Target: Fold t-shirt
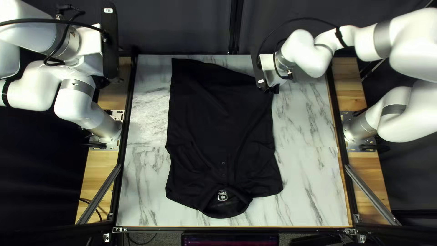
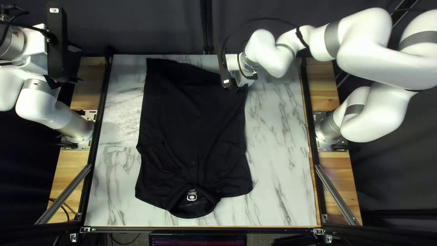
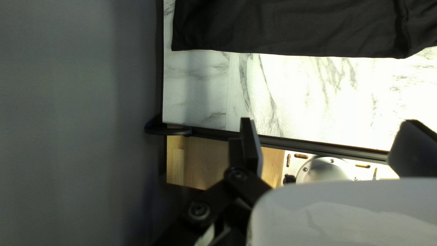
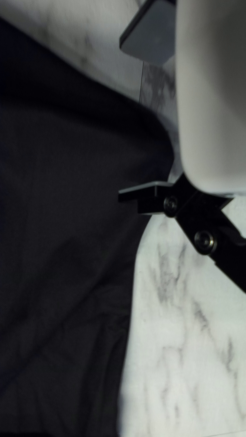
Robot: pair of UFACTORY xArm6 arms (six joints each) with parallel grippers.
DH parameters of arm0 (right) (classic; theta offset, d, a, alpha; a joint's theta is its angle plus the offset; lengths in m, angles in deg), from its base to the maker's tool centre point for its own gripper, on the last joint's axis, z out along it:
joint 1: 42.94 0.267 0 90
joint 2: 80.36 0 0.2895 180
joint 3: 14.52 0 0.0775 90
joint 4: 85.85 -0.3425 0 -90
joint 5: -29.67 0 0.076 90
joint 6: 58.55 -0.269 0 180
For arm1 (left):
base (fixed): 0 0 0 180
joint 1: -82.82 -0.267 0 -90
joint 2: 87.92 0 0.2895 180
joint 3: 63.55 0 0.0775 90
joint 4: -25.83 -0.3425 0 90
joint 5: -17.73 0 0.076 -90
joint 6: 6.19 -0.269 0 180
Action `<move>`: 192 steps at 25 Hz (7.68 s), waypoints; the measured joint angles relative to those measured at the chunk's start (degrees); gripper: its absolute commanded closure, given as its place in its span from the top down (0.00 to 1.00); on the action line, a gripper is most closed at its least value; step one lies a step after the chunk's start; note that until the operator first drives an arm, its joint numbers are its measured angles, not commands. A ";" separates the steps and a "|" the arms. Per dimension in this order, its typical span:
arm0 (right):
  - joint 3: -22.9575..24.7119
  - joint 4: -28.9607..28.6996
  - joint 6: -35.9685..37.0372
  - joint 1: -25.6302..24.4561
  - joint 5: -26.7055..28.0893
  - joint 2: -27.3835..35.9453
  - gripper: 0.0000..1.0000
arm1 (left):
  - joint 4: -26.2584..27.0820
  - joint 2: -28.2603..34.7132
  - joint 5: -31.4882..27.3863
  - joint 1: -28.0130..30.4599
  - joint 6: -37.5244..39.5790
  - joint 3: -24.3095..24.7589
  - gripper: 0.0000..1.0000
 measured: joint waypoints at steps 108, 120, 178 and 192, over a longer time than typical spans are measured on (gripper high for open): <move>-1.22 60.52 -66.53 41.60 3.90 1.95 0.00 | 0.00 0.00 0.00 0.00 0.00 0.00 1.00; -3.70 74.88 -82.79 50.85 7.61 -4.69 0.00 | 0.00 0.00 0.00 0.00 0.00 0.00 1.00; 6.67 9.98 -12.41 18.31 30.04 58.77 1.00 | 0.00 0.00 0.00 0.00 0.00 0.00 1.00; -8.72 18.07 -26.27 27.30 52.94 60.49 1.00 | 0.00 0.00 0.00 0.00 0.00 0.00 1.00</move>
